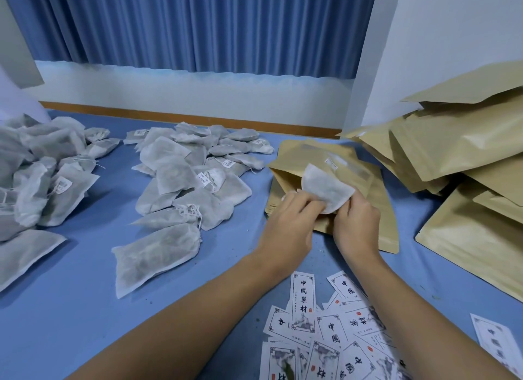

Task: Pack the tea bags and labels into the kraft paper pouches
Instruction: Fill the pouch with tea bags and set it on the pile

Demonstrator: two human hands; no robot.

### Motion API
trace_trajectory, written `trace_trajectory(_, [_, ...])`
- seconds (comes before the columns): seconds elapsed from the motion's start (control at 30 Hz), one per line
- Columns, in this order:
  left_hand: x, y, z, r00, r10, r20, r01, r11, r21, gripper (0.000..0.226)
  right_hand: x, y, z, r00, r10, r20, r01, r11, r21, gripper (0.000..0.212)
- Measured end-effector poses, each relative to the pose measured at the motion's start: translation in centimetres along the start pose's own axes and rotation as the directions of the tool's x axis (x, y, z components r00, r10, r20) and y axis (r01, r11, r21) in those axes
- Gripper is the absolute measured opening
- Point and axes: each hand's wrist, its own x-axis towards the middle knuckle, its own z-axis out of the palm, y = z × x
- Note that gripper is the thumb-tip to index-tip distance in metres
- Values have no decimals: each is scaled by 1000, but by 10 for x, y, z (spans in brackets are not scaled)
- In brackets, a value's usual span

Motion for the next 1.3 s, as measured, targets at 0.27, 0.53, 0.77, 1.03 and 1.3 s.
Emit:
trace_trajectory(0.27, [20, -10, 14, 932, -186, 310, 193, 981, 8, 32, -3, -5, 1, 996, -82, 17, 82, 997, -13, 33])
trace_trajectory(0.53, [94, -36, 24, 669, -473, 573, 453, 871, 190, 35, -14, -17, 1, 964, -231, 131, 227, 973, 48, 35])
trace_trajectory(0.77, [102, -49, 44, 597, -547, 586, 488, 828, 276, 18, -11, -15, 1, 961, -217, 173, 211, 976, 54, 36])
trace_trajectory(1.03, [45, -33, 30, 924, -301, 236, 294, 954, 65, 17, -11, -11, 3, 978, -151, 142, 151, 989, 11, 37])
trace_trajectory(1.3, [20, -59, -48, 906, -15, -424, 204, 891, 405, 17, -12, -15, 0, 978, -145, 151, 155, 986, -57, 36])
